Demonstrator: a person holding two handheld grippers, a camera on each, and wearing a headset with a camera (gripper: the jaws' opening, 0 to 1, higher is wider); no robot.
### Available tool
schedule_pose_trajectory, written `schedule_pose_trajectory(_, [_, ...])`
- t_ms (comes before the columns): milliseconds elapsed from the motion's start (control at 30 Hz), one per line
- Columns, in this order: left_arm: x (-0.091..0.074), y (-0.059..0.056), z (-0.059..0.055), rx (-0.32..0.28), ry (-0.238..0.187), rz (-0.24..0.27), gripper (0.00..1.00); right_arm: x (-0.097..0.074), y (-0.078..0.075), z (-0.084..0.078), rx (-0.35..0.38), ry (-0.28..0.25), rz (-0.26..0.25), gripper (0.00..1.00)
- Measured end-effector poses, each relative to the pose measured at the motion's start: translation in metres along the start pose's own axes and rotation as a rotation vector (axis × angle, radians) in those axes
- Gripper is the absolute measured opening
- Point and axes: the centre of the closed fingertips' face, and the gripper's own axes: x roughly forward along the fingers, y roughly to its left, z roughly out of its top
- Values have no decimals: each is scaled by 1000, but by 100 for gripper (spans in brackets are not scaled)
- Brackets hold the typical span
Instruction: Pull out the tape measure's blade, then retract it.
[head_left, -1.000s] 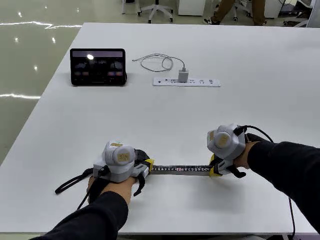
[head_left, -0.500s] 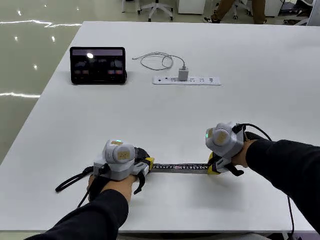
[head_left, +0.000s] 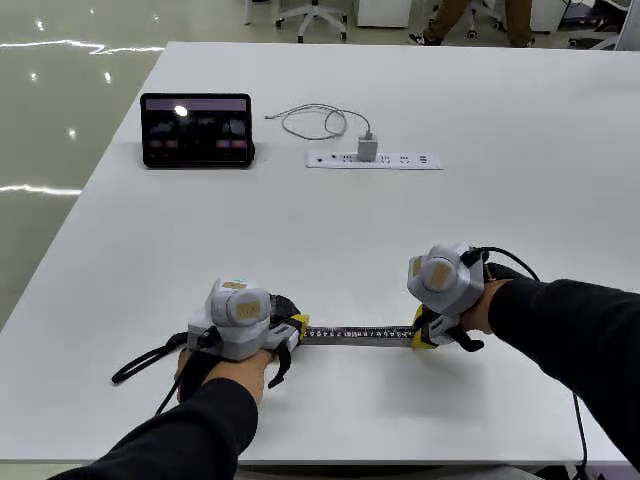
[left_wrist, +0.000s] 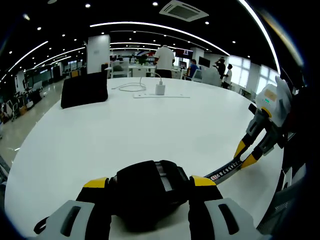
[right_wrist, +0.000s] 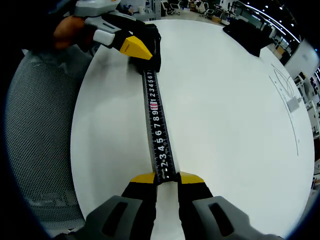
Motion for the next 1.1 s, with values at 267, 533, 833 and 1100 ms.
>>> schedule_pose_trajectory(267, [0,0,0,0,0,1,59,1,0,4,-1,1,2,11])
schedule_pose_trajectory(533, [1,0,0,0,0,1,58,2,0,6,1,1,3,11])
schedule_pose_trajectory(833, [0,0,0,1,-1,1,58,4,-1,10,3,-3,1,11])
schedule_pose_trajectory(1100, [1,0,0,1,-1,-1,58,5,1,14,2,-32,0,11])
